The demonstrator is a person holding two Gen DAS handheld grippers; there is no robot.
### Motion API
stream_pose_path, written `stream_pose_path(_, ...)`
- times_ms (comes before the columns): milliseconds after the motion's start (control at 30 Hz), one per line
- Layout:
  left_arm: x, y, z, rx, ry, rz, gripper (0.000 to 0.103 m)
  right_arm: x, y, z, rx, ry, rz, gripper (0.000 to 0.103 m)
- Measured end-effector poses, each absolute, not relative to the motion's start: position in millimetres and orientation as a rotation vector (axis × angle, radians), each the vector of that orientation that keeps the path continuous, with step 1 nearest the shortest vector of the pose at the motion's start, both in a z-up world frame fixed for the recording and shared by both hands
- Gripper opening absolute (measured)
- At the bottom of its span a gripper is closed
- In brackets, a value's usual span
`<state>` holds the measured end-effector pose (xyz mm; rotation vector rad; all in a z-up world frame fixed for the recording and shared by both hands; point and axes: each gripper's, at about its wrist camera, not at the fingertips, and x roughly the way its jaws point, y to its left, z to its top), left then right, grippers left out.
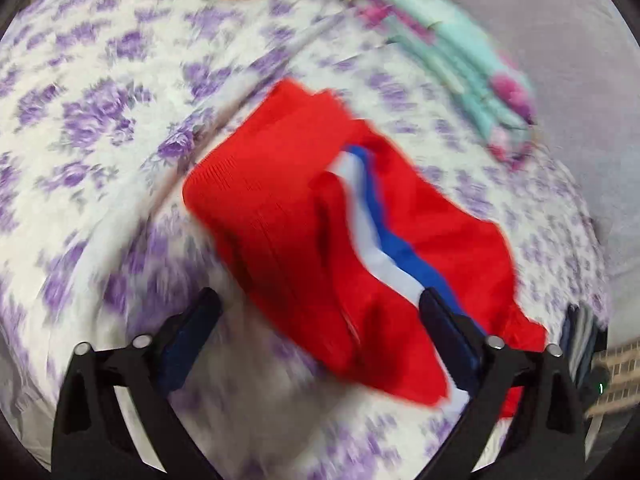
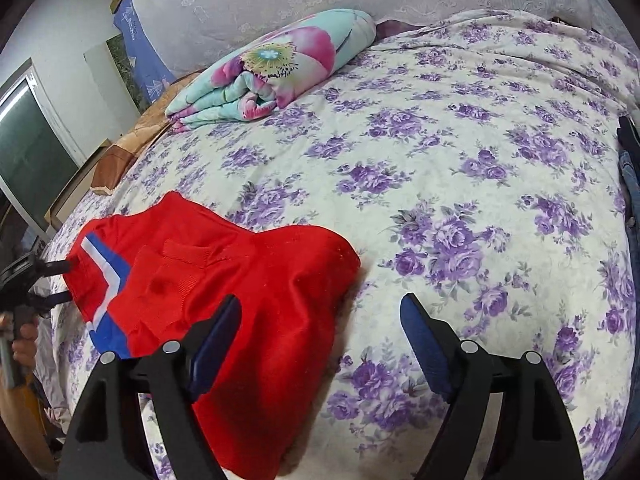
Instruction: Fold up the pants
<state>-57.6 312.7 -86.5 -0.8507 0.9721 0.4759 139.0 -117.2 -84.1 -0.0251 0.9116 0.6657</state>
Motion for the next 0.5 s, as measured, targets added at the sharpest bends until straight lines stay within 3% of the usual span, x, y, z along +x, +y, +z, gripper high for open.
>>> stream_pose_path(33, -51, 320, -92, -0.864, 0.973, 0.478, 0.077, 140, -117, -85, -0.029, 0.914, 0.661, 0.082)
stream_pose_path(100, -35, 330, -95, -0.846, 0.966, 0.509, 0.075, 141, -118, -86, -0.027, 0.915, 0.656, 0.082)
stream_pose_path(267, -18, 309, -81, -0.611, 0.986, 0.608, 0.042, 146, -122, -89, -0.015, 0.922, 0.637, 0.082)
stream_pose_path(300, -19, 298, -74, -0.554, 0.981, 0.613, 0.028, 147, -122, -90, -0.008, 0.927, 0.637, 0.082)
stream_pose_path(333, -21, 289, -67, -0.519, 0.971, 0.606, 0.023, 147, -122, -89, -0.004, 0.928, 0.636, 0.082)
stream_pose_path(500, -23, 210, 3, -0.351, 0.845, 0.384, 0.022, 147, -126, -84, 0.021, 0.92, 0.642, 0.082)
